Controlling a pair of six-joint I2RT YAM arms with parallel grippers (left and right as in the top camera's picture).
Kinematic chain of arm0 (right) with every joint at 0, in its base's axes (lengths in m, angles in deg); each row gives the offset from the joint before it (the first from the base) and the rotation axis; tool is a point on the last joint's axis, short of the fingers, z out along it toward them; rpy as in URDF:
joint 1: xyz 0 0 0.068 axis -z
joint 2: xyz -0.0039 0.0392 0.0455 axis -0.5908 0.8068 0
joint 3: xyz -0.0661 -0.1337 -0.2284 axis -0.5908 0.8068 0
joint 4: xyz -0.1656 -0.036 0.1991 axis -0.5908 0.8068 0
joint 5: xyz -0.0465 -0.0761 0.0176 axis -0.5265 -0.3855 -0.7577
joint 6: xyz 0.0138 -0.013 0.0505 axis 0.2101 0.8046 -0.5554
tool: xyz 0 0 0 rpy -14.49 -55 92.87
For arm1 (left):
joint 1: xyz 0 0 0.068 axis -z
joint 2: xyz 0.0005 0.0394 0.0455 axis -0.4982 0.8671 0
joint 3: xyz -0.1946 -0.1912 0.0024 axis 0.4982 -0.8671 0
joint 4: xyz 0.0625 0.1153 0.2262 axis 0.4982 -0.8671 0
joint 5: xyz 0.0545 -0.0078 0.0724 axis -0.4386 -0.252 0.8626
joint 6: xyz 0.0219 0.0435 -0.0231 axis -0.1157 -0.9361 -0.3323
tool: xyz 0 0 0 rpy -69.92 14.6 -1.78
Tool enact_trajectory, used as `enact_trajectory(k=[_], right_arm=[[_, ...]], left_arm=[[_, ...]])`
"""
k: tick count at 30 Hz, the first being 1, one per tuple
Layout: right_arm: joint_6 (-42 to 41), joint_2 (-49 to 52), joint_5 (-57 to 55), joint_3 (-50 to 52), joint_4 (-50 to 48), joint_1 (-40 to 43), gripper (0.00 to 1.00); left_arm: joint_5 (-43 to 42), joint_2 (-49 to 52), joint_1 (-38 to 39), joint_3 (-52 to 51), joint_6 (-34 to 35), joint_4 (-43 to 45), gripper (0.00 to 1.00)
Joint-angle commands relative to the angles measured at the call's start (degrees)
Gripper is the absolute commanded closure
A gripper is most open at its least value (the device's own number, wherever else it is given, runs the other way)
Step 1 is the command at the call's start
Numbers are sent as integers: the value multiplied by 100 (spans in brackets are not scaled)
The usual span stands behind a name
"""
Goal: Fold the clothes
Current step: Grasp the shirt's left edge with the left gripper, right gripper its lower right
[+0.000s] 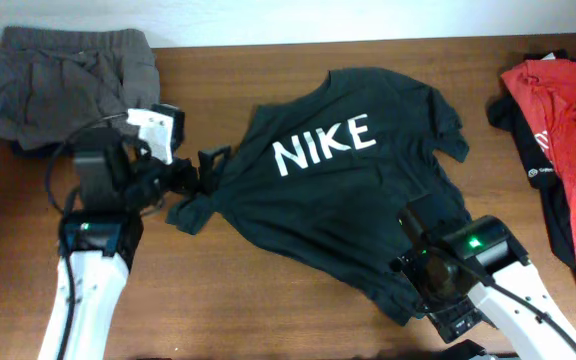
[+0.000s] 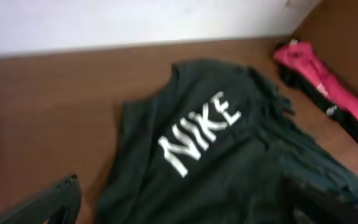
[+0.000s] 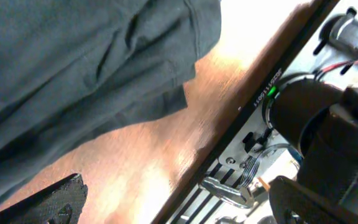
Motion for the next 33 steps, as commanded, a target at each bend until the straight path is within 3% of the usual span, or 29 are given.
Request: enact_trajectory(k=[1, 7, 23, 33], right_arm=[[-186, 4, 431, 402, -262, -9, 1], [-122, 72, 1139, 1539, -1554, -9, 1], [-267, 83, 922, 2830, -3139, -4, 1], [785, 94, 372, 2830, -3287, 389, 1]], left_arm=[[-109, 553, 175, 157, 42, 4, 1], [74, 973, 428, 157, 184, 68, 1], [107, 1016, 498, 157, 181, 234, 1], [162, 1016, 498, 157, 179, 258, 1]])
